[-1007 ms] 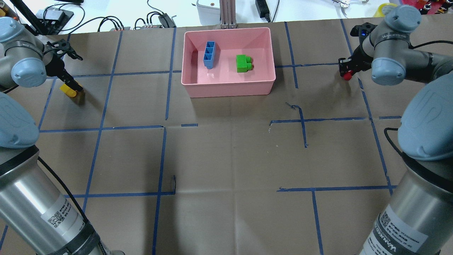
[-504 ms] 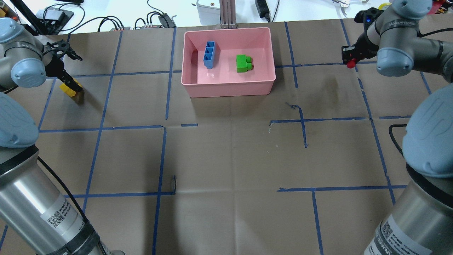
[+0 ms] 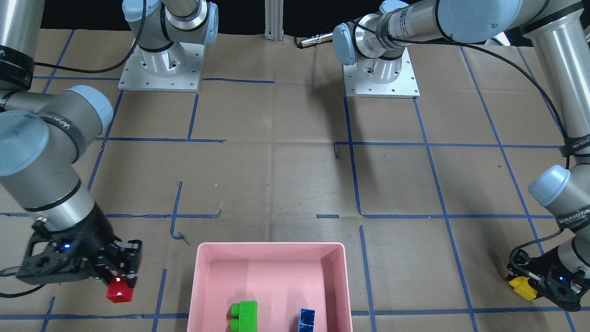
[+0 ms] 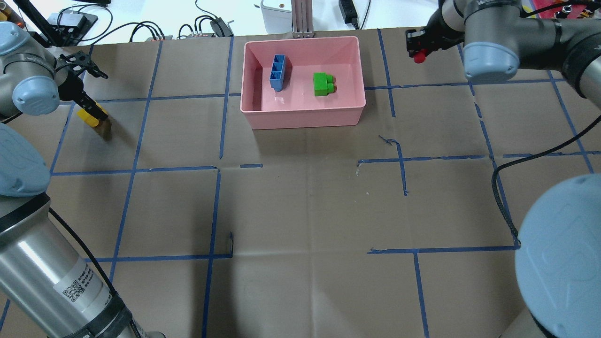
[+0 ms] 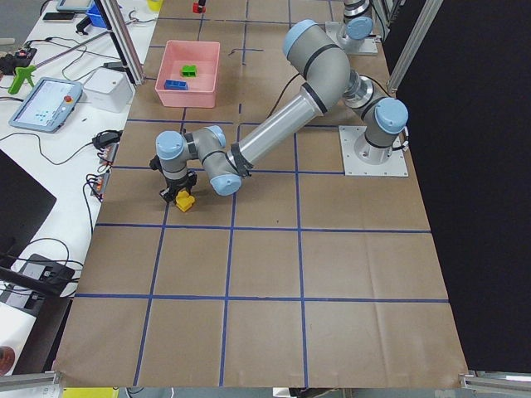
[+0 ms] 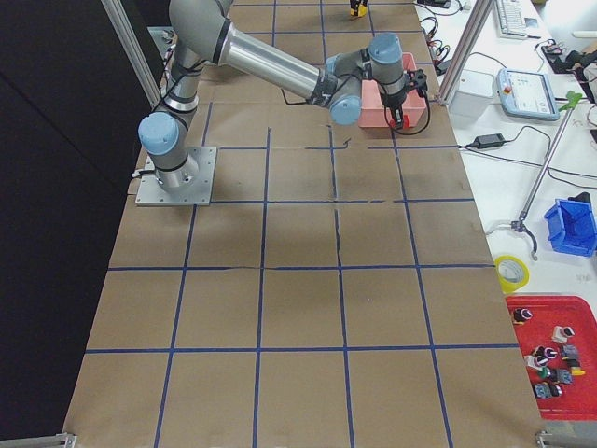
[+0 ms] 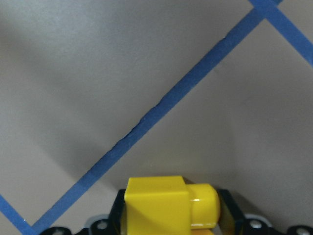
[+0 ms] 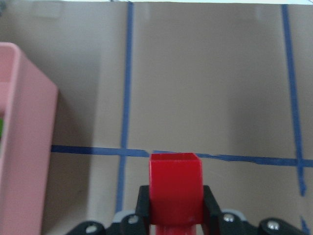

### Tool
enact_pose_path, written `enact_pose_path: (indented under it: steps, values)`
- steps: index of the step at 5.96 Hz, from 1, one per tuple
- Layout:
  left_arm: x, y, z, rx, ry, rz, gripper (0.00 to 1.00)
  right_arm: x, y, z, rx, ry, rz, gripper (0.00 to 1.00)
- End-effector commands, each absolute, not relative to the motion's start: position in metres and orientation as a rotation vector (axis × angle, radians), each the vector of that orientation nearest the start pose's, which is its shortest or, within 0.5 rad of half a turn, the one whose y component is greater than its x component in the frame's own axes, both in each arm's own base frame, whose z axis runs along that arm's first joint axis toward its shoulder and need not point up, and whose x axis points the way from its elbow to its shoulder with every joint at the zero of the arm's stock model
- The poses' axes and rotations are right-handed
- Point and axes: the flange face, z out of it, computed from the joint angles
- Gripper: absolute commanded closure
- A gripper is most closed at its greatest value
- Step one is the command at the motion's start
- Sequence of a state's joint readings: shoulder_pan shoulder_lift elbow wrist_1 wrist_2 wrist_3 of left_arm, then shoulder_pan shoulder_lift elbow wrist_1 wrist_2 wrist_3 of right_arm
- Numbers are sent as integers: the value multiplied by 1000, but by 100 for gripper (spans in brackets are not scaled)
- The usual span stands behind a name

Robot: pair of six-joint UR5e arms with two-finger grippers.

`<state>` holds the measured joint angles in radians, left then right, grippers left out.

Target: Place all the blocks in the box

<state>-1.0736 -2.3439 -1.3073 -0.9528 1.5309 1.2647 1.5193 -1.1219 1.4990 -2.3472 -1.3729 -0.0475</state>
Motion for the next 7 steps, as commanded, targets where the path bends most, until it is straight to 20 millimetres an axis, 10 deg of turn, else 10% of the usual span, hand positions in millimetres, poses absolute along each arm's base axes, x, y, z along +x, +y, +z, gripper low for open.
enact_pose_path:
  steps: [1, 4, 5, 6, 7]
  values:
    - [234, -727, 209, 1146, 2834, -181, 100, 205, -675, 358, 104, 2740, -531, 93]
    - [202, -764, 327, 1131, 2821, -217, 100, 266, -697, 308, 136, 2648, -520, 89]
    - [180, -772, 339, 1113, 2830, -237, 100, 268, -697, 308, 131, 2647, -522, 56]
    - [144, -781, 339, 1069, 2861, -255, 100, 267, -703, 327, 106, 2635, -598, 1]
    - [91, -790, 342, 973, 2904, -273, 100, 267, -704, 332, 106, 2636, -609, 0]
